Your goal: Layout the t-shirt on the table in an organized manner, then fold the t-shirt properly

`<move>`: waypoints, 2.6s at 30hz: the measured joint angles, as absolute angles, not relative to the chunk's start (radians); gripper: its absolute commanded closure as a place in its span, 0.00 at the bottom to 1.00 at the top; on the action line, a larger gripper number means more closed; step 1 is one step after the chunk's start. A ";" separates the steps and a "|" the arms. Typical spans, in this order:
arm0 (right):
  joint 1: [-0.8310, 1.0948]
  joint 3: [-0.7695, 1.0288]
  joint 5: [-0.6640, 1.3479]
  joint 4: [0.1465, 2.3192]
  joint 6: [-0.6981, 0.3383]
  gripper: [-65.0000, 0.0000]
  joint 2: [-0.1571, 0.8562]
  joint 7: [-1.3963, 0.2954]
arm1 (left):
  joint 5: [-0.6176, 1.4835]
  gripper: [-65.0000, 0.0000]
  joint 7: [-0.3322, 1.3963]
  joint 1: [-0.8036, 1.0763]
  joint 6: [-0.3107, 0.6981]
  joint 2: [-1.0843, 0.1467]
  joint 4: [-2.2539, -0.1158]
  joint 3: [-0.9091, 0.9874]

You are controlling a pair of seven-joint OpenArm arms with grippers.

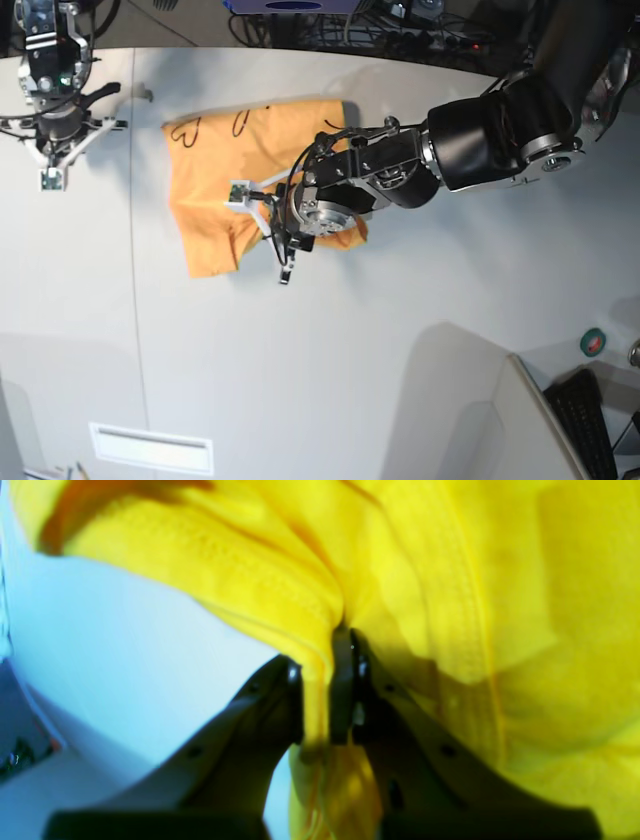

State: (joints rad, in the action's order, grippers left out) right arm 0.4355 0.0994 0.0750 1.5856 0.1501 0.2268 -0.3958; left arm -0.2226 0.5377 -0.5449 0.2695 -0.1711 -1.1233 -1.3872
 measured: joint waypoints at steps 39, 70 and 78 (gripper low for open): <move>0.431 0.131 0.075 1.585 0.149 1.00 0.198 -0.392 | -0.315 0.35 0.674 -0.546 0.498 -0.125 -1.434 -1.050; 0.938 0.128 0.076 1.634 -0.299 1.00 0.097 -0.589 | -0.329 1.00 0.556 0.857 0.337 -0.435 -1.832 -0.353; 0.600 0.132 0.060 0.979 -0.412 1.00 0.115 -0.551 | -0.331 1.00 0.373 0.758 0.260 -0.334 -1.298 -0.335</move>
